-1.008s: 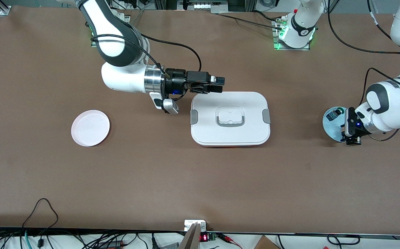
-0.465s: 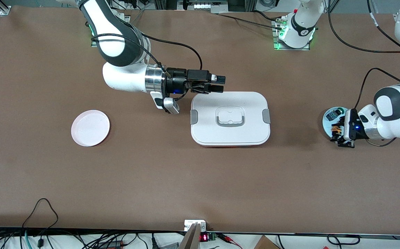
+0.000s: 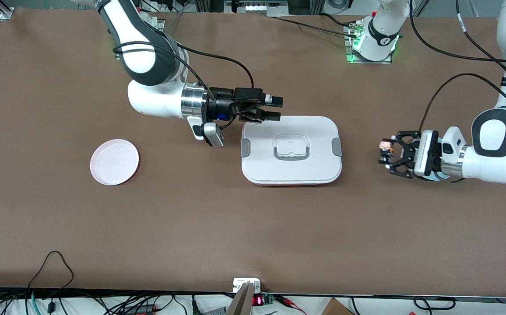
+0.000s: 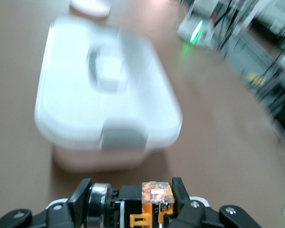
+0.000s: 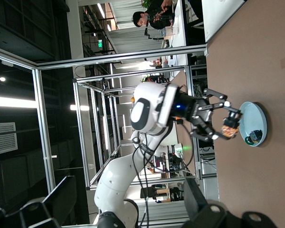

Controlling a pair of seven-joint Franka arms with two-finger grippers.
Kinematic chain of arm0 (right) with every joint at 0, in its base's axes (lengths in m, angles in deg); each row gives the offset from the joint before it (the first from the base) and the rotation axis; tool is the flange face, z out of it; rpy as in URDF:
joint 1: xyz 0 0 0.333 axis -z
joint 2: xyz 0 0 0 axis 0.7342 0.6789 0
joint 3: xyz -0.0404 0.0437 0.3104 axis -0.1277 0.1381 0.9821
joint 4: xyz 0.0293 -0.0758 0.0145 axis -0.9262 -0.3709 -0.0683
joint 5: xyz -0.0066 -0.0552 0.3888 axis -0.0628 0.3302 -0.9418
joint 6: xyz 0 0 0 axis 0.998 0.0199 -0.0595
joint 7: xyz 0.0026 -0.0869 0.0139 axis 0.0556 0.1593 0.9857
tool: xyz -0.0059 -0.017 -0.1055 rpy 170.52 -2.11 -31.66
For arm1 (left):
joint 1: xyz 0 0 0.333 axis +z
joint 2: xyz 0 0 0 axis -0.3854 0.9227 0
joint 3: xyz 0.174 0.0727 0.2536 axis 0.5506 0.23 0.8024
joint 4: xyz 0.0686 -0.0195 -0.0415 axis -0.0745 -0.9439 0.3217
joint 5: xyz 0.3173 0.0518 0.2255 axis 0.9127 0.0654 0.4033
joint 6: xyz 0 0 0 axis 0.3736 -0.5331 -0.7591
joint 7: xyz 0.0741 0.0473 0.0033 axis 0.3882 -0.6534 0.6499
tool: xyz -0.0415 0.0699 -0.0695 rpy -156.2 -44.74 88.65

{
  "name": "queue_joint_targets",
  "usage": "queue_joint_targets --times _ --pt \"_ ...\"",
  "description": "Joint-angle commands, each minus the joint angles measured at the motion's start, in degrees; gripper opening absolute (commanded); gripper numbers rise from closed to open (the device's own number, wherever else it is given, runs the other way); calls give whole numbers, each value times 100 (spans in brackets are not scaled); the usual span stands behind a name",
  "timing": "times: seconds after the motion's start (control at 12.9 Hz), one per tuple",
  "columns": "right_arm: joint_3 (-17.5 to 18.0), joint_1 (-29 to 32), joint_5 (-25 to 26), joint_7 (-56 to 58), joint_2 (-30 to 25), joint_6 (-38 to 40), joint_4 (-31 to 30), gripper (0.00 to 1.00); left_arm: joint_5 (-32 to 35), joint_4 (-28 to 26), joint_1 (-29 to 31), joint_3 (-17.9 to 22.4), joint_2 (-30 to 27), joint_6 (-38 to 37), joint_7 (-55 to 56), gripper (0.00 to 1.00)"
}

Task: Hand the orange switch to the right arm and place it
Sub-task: 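Carry the orange switch with the left gripper toward the right gripper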

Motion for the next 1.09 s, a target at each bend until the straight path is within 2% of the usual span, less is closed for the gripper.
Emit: queue_joint_targets --times 0.0,0.23,0.47,0.7,1.01 --pt "-7 0 -110 128 57 -7 71 100 -1181 240 27 -384 5 -378 622 0" --pt "-7 0 -110 101 66 2 71 100 -2377 223 -139 -798 13 -308 1386 0" --pt "-7 8 -136 101 66 10 71 100 -3600 196 -578 -799 14 -160 1590 0" --pt "-7 8 -162 -3 92 10 53 100 -3998 170 -991 -852 13 262 1766 0" --pt "-7 17 -162 -267 101 10 36 100 -4060 187 -1168 -878 -4 605 1679 0"
